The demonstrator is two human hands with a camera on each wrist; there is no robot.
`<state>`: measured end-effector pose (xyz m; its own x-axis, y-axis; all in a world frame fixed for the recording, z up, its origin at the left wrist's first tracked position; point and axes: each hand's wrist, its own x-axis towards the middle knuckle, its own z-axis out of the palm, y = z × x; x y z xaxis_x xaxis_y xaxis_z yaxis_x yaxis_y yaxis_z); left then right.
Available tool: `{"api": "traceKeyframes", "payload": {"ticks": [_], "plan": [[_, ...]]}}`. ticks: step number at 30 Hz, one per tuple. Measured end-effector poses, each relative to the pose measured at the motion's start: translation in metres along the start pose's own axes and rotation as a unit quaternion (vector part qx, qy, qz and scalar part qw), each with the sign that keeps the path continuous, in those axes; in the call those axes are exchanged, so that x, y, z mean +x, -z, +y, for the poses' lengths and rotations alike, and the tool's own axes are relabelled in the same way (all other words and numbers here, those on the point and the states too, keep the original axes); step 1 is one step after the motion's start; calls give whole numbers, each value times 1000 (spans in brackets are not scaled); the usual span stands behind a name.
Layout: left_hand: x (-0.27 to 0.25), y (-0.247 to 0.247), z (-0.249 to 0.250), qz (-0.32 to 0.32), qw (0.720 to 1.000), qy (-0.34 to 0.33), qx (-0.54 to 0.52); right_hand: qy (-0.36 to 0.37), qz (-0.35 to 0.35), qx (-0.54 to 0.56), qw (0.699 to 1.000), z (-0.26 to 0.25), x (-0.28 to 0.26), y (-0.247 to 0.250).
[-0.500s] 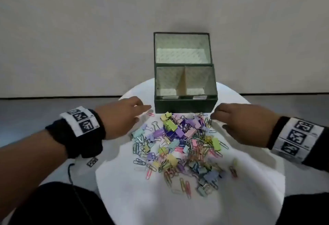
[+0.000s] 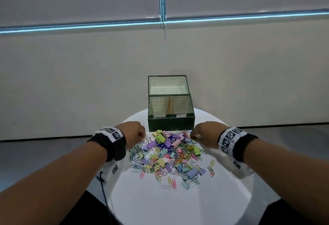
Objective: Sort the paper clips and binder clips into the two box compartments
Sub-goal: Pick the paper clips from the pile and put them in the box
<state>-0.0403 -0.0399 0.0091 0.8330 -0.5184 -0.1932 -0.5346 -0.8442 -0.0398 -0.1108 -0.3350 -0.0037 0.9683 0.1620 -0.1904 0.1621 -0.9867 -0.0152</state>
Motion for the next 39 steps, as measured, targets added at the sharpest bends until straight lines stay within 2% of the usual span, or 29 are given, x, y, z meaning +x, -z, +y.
{"api": "traceKeyframes", "payload": {"ticks": [7, 13, 15, 19, 24, 30, 34, 36, 37, 38, 39], "plan": [[-8, -2, 1, 2, 999, 32, -7, -34, 20, 18, 999, -2, -6, -3], [-28, 13, -25, 63, 994, 52, -73, -27, 32, 18, 999, -13, -12, -4], [-35, 17, -31, 50, 992, 56, -102, -30, 21, 15, 999, -14, -15, -2], [-42, 16, -27, 1, 996, 46, -72, -23, 20, 14, 999, -16, -16, -2], [-45, 12, -10, 6, 997, 51, -61, -42, 17, 29, 999, -12, -6, -3], [-57, 3, -4, -8, 999, 39, 1, -47, -33, 46, 997, -11, 5, 1], [-65, -6, -1, -31, 998, 55, 25, -51, -1, 92, 994, -3, 1, 8], [-67, -10, -2, -28, 997, 65, 21, -59, 29, 189, 980, 5, -6, 12], [-66, -11, -2, -20, 998, 65, 15, -69, 42, 277, 958, 9, -10, 12], [-65, -11, -1, -12, 998, 63, 4, -83, 51, 393, 914, 13, -14, 11], [-63, -12, 1, -3, 998, 60, -9, -99, 49, 525, 844, 14, -18, 10]]}}
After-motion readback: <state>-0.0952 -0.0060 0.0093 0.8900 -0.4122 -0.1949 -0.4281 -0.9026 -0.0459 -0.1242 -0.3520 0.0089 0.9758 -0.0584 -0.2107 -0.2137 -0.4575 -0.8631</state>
